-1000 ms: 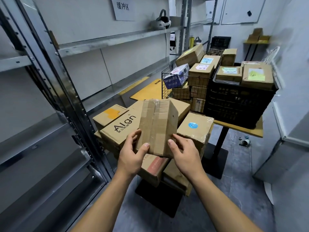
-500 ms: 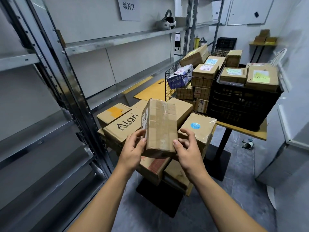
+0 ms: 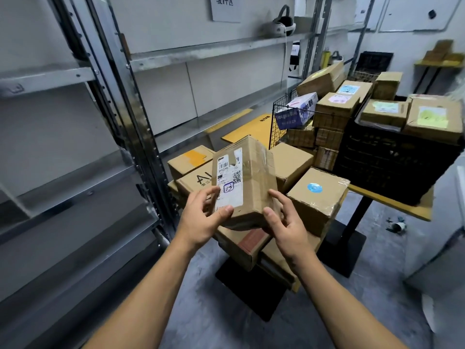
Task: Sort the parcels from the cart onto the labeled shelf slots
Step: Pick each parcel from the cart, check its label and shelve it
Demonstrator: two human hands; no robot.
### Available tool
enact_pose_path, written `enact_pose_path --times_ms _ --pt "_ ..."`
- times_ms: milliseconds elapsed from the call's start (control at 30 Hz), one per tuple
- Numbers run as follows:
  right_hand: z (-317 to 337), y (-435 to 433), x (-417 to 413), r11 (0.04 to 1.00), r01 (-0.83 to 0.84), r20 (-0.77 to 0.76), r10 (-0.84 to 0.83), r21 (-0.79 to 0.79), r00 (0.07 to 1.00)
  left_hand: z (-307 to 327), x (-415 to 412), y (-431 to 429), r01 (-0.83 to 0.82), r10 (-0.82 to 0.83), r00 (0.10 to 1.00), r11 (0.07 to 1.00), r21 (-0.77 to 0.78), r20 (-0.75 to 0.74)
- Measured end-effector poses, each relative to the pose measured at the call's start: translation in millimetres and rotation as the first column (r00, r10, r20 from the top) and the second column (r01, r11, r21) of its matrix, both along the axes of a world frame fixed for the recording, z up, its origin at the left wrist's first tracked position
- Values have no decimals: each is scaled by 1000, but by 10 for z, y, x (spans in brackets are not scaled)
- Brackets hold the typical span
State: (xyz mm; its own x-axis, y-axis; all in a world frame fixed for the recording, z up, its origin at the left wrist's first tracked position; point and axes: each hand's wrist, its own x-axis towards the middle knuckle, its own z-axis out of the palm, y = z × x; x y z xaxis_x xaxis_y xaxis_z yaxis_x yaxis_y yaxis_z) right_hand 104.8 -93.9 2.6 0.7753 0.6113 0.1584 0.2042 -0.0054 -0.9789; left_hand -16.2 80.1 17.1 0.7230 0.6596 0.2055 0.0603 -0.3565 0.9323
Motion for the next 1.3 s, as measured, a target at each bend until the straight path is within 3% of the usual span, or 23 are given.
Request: enact_pose_path --times_ms 200,467,633,1067,1300 --pt "27 262 -174 998 -60 113 64 -33 992 -18 -372 91 -144 138 989 978 151 48" --pt "139 867 -716 951 -305 43 308 -55 951 -23 -1143 328 -306 287 951 927 218 111" --pt "165 1432 -1234 923 -374 75 380 -86 922 -35 -1782 626 -405 405 912 864 300 65" --pt "122 2965 -3197 857 -514 -20 515 40 857 -12 -3796 1529 -568 639 769 681 462 4" --pt "120 3533 -3969 822 -561 -63 568 95 821 120 -4623 1914 -554 673 735 669 496 -87"
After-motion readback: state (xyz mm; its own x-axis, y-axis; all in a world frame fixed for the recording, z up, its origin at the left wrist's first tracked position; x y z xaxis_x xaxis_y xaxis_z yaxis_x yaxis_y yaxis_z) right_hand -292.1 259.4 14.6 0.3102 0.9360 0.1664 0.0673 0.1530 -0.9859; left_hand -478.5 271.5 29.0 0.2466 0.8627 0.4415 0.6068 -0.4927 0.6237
